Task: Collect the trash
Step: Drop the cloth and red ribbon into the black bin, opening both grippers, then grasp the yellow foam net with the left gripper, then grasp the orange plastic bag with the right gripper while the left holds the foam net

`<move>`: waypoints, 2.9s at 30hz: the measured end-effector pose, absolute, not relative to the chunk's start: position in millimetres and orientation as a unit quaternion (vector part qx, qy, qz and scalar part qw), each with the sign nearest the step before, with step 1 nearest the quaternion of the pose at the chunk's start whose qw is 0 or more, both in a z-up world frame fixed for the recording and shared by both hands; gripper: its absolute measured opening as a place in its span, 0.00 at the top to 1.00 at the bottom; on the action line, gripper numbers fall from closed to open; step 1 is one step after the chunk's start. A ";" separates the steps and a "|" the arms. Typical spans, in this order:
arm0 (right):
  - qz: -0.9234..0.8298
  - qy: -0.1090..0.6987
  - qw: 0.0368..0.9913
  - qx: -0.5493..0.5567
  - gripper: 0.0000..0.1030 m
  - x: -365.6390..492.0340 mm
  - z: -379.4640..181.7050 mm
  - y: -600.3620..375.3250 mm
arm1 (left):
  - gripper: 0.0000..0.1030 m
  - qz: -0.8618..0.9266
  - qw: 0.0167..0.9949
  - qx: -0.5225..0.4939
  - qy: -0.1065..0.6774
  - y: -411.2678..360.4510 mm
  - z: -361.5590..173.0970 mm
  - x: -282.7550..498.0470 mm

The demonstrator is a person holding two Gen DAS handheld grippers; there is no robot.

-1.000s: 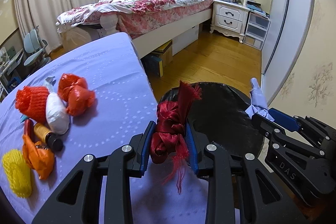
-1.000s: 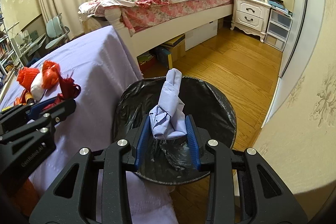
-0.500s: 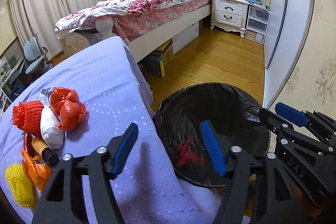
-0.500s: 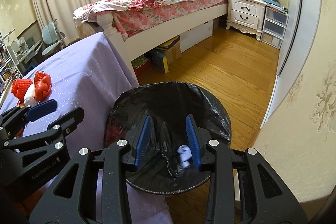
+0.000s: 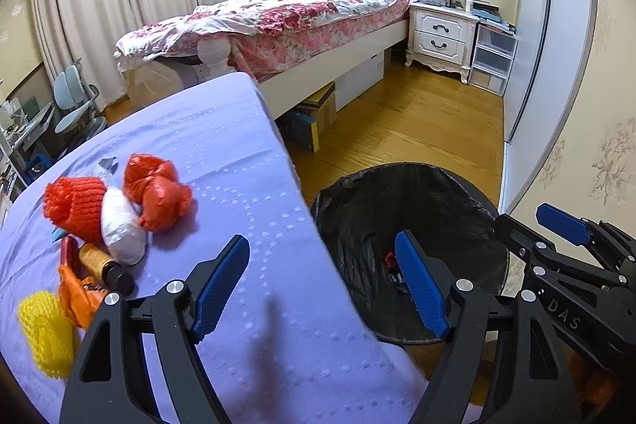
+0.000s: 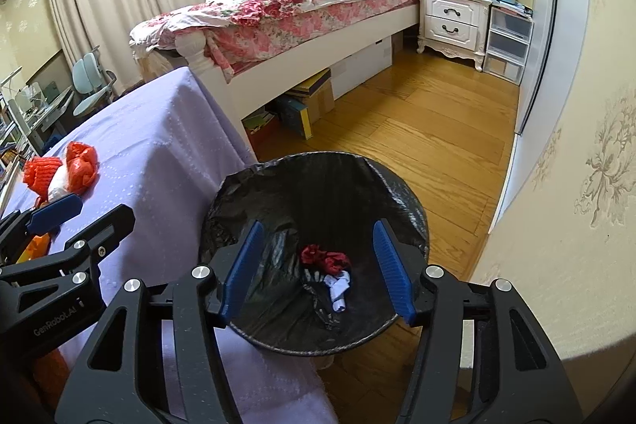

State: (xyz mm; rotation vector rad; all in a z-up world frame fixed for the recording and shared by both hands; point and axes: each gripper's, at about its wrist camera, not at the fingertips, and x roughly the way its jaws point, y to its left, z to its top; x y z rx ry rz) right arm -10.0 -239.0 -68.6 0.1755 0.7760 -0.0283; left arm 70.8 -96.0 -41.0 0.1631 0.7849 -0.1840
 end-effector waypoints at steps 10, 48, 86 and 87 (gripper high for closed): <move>0.037 0.380 0.922 0.059 0.44 -16.4 -60.4 -188.2 | 0.26 -0.037 0.920 0.068 0.383 -45.5 -35.0 46.5; 0.196 0.400 0.894 -0.043 0.37 -35.7 -49.0 -14.0 | 0.55 0.077 0.906 -0.045 0.415 126.4 -57.1 19.6; 0.234 0.383 0.890 -0.081 0.63 -38.8 -43.1 38.2 | 0.57 0.102 0.908 -0.068 0.400 160.6 -54.2 -3.2; 0.231 0.382 0.891 -0.077 0.63 -39.8 -41.4 32.4 | 0.57 0.098 0.909 -0.066 0.399 157.3 -53.3 -3.7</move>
